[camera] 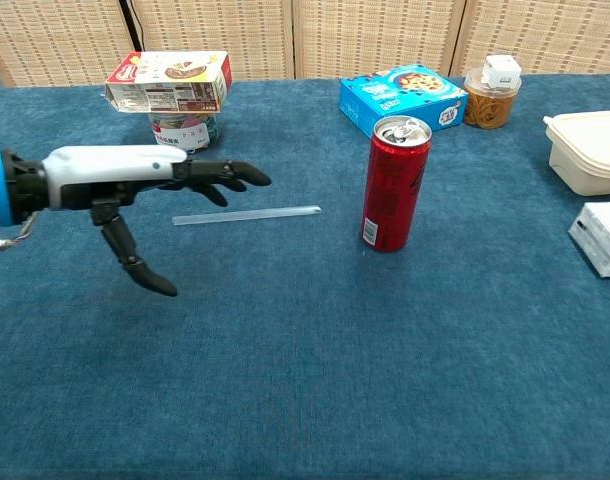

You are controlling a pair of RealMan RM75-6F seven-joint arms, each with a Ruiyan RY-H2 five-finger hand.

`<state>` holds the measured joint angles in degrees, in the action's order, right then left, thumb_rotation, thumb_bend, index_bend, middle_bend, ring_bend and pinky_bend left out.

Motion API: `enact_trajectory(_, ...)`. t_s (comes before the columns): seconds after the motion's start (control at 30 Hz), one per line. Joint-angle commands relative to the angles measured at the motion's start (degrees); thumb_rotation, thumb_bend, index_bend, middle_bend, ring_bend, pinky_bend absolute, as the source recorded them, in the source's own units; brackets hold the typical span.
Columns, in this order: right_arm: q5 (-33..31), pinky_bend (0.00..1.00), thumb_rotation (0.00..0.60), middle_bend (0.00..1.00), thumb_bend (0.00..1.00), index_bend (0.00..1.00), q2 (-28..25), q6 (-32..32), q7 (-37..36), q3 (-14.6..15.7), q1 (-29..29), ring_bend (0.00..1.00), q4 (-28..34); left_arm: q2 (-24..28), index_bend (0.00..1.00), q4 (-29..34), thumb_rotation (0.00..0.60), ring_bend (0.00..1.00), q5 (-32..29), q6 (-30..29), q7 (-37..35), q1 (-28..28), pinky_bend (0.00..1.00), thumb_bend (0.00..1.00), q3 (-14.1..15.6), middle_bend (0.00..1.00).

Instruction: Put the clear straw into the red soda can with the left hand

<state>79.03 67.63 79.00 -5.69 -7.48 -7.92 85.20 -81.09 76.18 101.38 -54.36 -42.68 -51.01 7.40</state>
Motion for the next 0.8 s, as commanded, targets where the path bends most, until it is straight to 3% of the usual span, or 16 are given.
enact_trajectory(0.03, -0.14, 0.0, 0.6, 0.0, 0.0, 0.08, -0.08, -0.05, -0.09, -0.03, 0.03, 0.0, -0.07, -1.85, 0.0, 0.04, 0.6, 0.0, -1.39, 1.83, -0.36, -1.46, 0.13, 0.0, -1.47, 0.0)
enact_trajectory(0.33, -0.4, 0.0, 0.6, 0.0, 0.0, 0.09, -0.24, -0.18, -0.36, -0.12, 0.05, 0.0, -0.21, -7.63, 0.0, -4.28, 0.6, 0.0, -5.87, 5.92, -3.35, -3.54, 0.13, 0.0, -4.19, 0.0)
enact_trajectory(0.8, -0.88, 0.0, 0.6, 0.0, 0.0, 0.09, -0.11, -0.66, -0.01, -0.19, -0.13, 0.0, -0.65, -14.54, 0.0, -12.71, 0.6, 0.0, -8.49, 9.96, -10.73, -6.23, 0.13, 0.0, -5.46, 0.0)
